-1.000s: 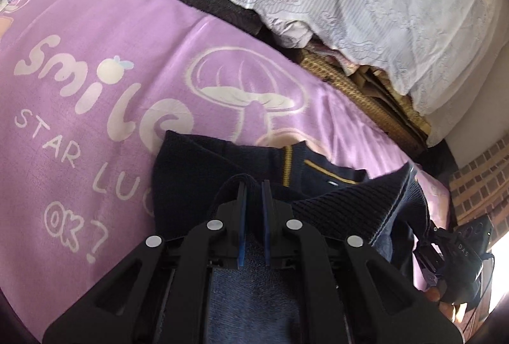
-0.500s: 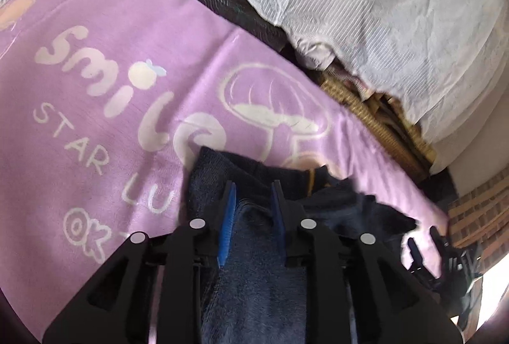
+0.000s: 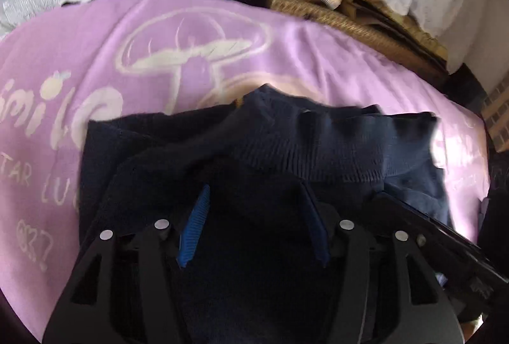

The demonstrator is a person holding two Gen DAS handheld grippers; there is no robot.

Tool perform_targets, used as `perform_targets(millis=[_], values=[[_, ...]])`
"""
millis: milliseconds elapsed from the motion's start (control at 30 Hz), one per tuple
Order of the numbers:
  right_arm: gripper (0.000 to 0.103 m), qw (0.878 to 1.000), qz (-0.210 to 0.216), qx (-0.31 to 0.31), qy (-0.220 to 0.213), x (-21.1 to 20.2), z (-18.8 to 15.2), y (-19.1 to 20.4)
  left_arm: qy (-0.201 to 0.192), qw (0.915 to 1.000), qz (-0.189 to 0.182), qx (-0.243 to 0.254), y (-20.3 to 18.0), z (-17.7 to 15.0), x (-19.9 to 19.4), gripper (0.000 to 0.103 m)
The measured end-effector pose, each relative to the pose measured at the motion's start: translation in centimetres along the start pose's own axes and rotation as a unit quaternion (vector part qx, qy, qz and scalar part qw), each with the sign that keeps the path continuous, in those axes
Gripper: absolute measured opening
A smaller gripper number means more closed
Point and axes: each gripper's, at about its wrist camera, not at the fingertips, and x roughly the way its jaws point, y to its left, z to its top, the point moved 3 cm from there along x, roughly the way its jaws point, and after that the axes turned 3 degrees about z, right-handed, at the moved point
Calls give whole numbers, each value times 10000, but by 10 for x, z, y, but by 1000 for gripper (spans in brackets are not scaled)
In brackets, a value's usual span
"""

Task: Fold small clothes

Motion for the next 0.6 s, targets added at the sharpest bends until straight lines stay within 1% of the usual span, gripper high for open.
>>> perform_targets(millis=[33,67,100,133,167,200,233,267,300,367,400,433,467,500,533,600], values=[[0,9996,168,219,1,-2,3,-12,-17,10000,14,-57,3,2,-2,51],[0,9980,401,489,-2,-6,5,-20,-31,9999,62,-123,7,4,-4,48],[0,9973,440,592,-44,-8,6,-23,-41,9998,91,-191,11,5,-4,41],[0,9979,324,540,-139,-14,7,-23,-24,9995,-29,-310,17,6,-5,38],[2,9988,45,417,-245,-19,9,-23,-11,9989,-172,-446,23,6,-7,36],[2,9989,-97,285,-348,-24,10,-21,-12,9973,-307,-661,34,8,-10,27],[2,9988,-139,244,-390,-29,11,-22,-44,9958,-350,-840,43,9,-13,25],[2,9985,-192,291,-415,-32,12,-26,-124,9940,-233,-1065,57,11,-16,31],[2,9977,-245,398,-492,-37,15,-35,-209,9909,-208,-1316,72,12,-19,32],[2,9946,-556,585,-658,-45,20,-55,-67,9787,-807,-1889,100,11,-14,29],[1,9928,-495,788,-748,-51,22,-67,12,9699,-1003,-2218,113,9,-11,18],[2,9913,-394,978,-794,-55,22,-73,41,9668,-994,-2356,119,6,-9,5],[2,9897,-371,1081,-862,-59,22,-76,49,9665,-952,-2382,120,5,-9,3],[6,9893,-385,1056,-926,-62,22,-75,27,9688,-892,-2313,117,4,-10,3],[6,9895,-357,992,-989,-66,22,-72,-31,9739,-737,-2148,110,5,-13,4],[6,9912,-74,795,-1052,-69,23,-56,-193,9833,-474,-1746,96,9,-21,7]])
